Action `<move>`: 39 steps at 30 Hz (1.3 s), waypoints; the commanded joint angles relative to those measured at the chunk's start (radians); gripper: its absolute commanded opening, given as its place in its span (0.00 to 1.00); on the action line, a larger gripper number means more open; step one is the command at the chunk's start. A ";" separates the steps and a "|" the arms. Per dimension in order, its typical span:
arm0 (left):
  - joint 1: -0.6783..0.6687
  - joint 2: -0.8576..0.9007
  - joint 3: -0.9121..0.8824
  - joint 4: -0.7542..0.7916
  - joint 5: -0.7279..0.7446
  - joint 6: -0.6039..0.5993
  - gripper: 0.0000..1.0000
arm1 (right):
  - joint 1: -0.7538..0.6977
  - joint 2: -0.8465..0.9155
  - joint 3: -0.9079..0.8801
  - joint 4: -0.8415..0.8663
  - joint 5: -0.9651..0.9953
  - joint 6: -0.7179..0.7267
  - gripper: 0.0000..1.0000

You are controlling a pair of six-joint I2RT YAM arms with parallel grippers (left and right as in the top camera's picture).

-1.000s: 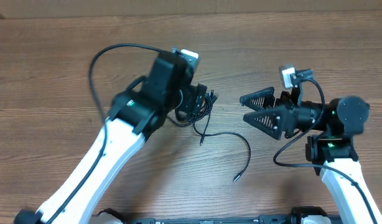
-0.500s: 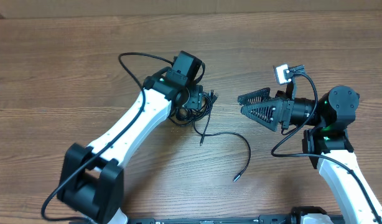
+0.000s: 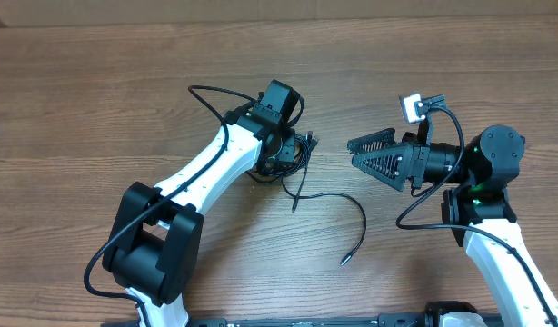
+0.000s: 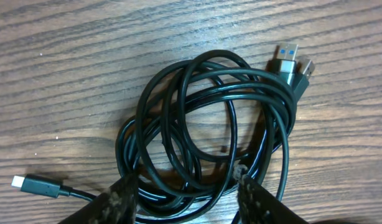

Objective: Untangle cables

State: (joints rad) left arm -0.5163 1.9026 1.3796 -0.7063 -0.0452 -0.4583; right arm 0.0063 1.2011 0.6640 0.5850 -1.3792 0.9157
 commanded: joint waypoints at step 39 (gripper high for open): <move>0.007 0.134 -0.003 0.095 -0.032 -0.125 0.30 | -0.002 -0.003 0.014 0.007 0.017 -0.034 0.94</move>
State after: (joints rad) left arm -0.5144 2.0201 1.3792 -0.6151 -0.0826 -0.5747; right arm 0.0063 1.2011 0.6640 0.5861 -1.3754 0.8894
